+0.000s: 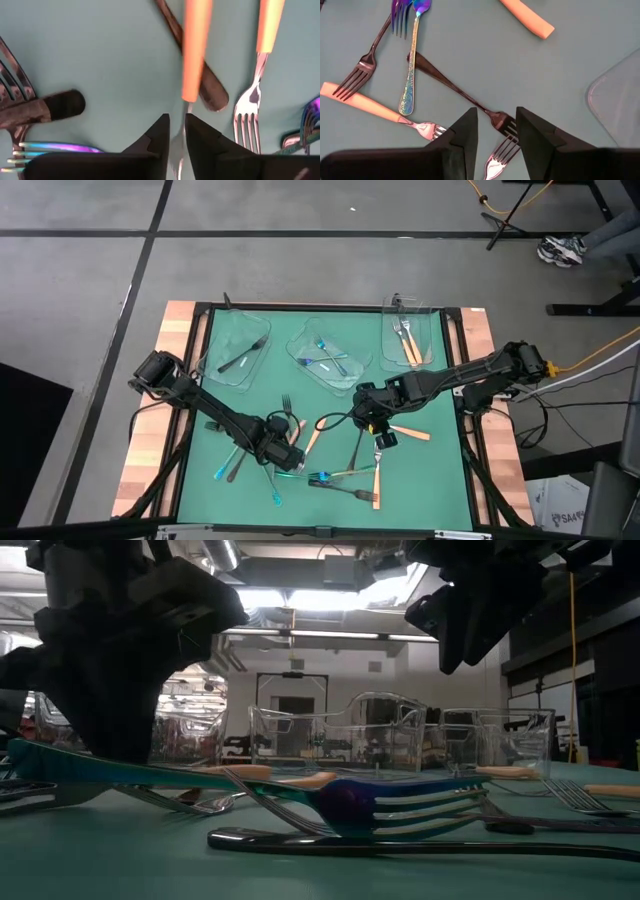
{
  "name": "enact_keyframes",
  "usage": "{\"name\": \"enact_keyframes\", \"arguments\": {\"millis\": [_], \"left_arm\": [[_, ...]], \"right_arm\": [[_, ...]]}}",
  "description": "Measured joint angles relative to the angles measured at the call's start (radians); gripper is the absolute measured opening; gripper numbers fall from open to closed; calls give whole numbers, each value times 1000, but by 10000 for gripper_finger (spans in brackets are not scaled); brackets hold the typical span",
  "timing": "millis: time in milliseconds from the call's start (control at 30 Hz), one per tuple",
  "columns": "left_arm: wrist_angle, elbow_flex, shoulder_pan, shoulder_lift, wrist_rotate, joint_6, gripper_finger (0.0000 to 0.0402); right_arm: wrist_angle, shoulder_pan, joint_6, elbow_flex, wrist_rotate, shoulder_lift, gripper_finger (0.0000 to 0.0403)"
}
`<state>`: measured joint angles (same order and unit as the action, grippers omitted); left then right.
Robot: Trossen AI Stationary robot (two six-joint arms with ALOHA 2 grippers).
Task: Sort silverware by color (type)
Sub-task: Put the orange fork into the right transparent bin
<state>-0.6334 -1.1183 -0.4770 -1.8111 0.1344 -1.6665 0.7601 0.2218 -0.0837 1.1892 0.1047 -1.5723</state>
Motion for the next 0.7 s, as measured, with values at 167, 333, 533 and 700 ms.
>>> {"name": "enact_keyframes", "arguments": {"millis": [167, 333, 533, 700], "left_arm": [[0, 0, 0, 0, 13, 0, 70], [0, 0, 0, 0, 13, 0, 70], [13, 0, 0, 0, 13, 2, 70], [40, 0, -5, 0, 13, 4, 70]], "right_arm": [[0, 0, 0, 0, 0, 0, 122], [0, 0, 0, 0, 0, 0, 122], [0, 0, 0, 0, 0, 0, 122], [0, 0, 0, 0, 0, 0, 122]]}}
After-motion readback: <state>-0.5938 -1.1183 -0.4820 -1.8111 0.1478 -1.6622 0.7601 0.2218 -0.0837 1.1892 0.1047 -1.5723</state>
